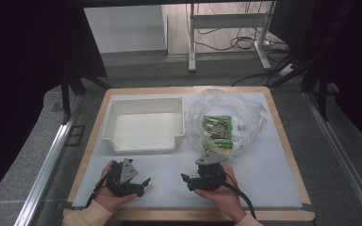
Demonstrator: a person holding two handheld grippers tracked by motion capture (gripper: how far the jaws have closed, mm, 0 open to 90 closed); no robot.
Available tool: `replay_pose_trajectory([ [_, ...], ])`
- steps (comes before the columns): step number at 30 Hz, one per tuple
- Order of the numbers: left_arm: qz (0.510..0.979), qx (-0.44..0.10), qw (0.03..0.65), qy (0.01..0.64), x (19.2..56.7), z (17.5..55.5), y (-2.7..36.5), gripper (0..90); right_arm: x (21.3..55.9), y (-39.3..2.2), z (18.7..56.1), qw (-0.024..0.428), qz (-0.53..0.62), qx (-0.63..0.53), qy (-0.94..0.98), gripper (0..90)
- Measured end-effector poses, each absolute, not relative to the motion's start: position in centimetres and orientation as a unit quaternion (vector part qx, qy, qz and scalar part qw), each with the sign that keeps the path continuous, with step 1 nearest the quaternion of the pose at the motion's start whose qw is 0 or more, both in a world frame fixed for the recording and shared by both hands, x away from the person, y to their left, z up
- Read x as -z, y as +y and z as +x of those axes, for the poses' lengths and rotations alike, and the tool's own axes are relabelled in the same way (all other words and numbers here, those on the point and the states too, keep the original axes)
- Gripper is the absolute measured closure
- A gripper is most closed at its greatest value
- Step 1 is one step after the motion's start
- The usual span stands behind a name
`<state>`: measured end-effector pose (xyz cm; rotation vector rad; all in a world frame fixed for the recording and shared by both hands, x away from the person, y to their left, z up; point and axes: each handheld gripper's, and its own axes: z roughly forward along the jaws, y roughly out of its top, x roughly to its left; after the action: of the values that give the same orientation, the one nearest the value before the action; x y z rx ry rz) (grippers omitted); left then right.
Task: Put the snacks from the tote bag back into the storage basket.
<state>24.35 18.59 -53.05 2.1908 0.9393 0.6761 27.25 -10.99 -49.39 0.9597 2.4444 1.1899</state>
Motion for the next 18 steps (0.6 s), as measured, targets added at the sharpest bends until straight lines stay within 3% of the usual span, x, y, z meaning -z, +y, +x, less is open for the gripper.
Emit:
replay_pose_trajectory([
  [6,0.827,-0.259,0.328,0.375,52.7,24.5,18.7,9.2,49.5,-10.9,27.2,0.125,0.324,-0.407,0.845,26.7],
  [18,0.833,-0.262,0.347,0.342,52.5,23.5,17.8,9.3,49.1,-10.5,26.8,0.137,0.315,-0.406,0.847,27.5],
])
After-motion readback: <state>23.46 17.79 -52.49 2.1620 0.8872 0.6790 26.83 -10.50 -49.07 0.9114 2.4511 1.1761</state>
